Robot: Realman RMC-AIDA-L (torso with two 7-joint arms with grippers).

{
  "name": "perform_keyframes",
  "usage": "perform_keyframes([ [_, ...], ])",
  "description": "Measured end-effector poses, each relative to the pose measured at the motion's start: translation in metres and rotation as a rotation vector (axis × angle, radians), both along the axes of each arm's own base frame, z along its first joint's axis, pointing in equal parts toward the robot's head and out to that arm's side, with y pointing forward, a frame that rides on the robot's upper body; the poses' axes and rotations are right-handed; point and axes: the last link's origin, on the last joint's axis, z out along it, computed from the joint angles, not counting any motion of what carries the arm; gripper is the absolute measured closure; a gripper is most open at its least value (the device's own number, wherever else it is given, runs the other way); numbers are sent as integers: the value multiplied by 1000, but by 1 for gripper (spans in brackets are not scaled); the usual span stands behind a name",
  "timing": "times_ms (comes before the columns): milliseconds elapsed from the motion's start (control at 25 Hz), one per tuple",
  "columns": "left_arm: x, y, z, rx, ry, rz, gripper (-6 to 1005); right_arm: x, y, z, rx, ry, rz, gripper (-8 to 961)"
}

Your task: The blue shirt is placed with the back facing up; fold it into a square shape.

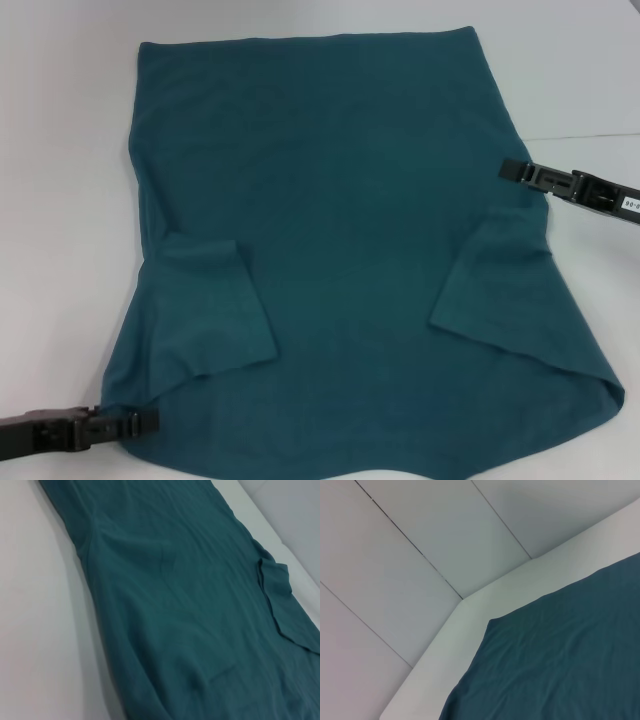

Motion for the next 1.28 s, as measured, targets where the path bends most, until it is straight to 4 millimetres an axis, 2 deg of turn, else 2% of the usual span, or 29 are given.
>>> perform_keyframes([
  [240, -1, 5, 4, 15, 14, 5, 75, 1, 0, 1, 6, 4, -3, 29],
  [560, -6, 8, 6, 22, 42, 47, 460, 2, -1, 1, 6, 5, -7, 29],
  [1000, -5, 9, 6, 20, 39, 49, 704, 4, -4, 0, 7, 8, -13, 28],
  [1200, -6, 10, 7, 27, 39, 53, 898, 10, -7, 1, 4, -2, -31, 28],
  [1280, -6, 10, 7, 29, 38, 53, 929, 14, -10, 2, -6, -5, -40, 28],
])
